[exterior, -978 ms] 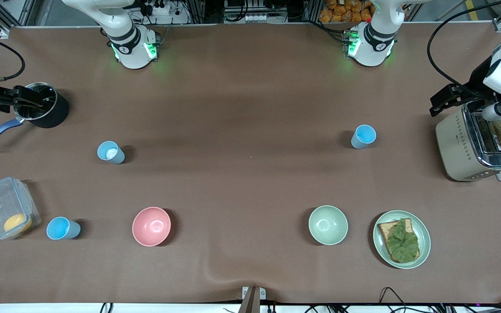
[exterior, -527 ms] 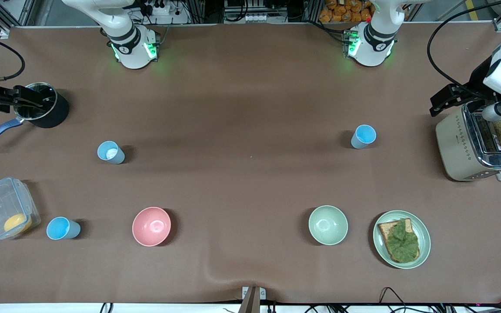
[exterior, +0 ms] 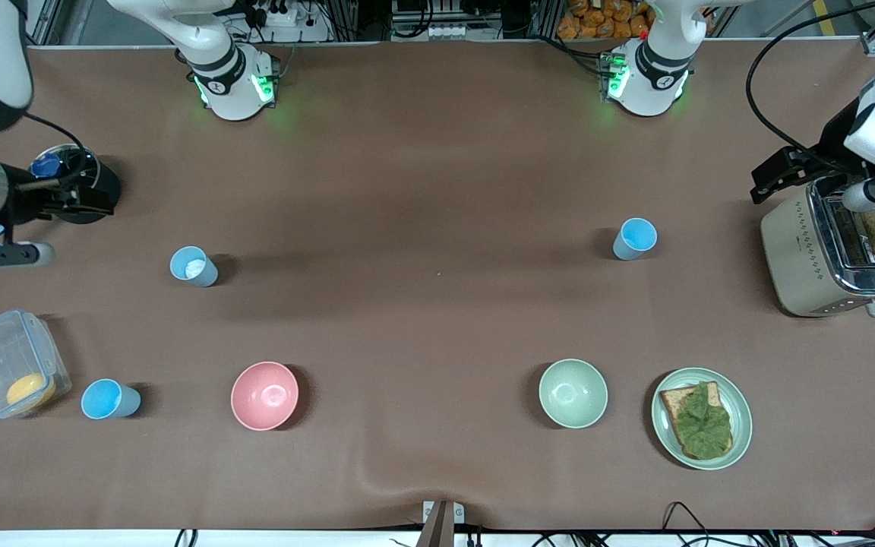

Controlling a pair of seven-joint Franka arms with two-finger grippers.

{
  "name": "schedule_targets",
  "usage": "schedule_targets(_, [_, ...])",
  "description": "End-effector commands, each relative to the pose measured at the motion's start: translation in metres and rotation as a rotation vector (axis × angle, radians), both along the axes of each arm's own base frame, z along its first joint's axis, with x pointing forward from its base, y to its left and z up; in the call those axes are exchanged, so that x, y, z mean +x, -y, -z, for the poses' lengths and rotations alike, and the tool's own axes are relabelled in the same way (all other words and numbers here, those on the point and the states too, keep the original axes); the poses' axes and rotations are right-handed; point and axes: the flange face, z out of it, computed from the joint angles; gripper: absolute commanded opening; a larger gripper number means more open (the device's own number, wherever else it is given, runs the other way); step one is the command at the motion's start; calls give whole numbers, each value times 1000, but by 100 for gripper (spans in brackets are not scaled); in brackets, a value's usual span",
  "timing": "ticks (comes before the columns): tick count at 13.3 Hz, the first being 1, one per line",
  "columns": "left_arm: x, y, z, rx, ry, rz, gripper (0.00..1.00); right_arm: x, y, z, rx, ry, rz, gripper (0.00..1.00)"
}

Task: Stack blue cups with both arms
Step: 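Reach the right gripper down to the blue cup near the pink bowl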

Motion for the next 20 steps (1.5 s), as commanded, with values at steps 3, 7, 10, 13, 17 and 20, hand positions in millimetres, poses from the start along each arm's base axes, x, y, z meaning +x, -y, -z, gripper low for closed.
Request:
schedule_targets(3, [-2, 1, -3, 21, 14, -22, 100, -1, 10, 95, -16, 1, -21, 100])
schedule_targets(7, [-2, 1, -3, 21, 14, -22, 100, -20, 35, 184, 13, 47, -59, 100])
schedule_targets(10, [-2, 1, -3, 21, 14, -22, 100, -23, 53, 243, 31, 21, -38, 100])
schedule_targets(13, [-2, 1, -3, 21, 14, -22, 100, -21, 53, 276, 40, 2, -29, 100])
schedule_targets(17, [-2, 1, -3, 21, 14, -22, 100, -22, 51, 299, 75, -28, 7, 100])
schedule_targets(20, [-2, 1, -3, 21, 14, -22, 100, -23, 45, 306, 76, -42, -2, 27])
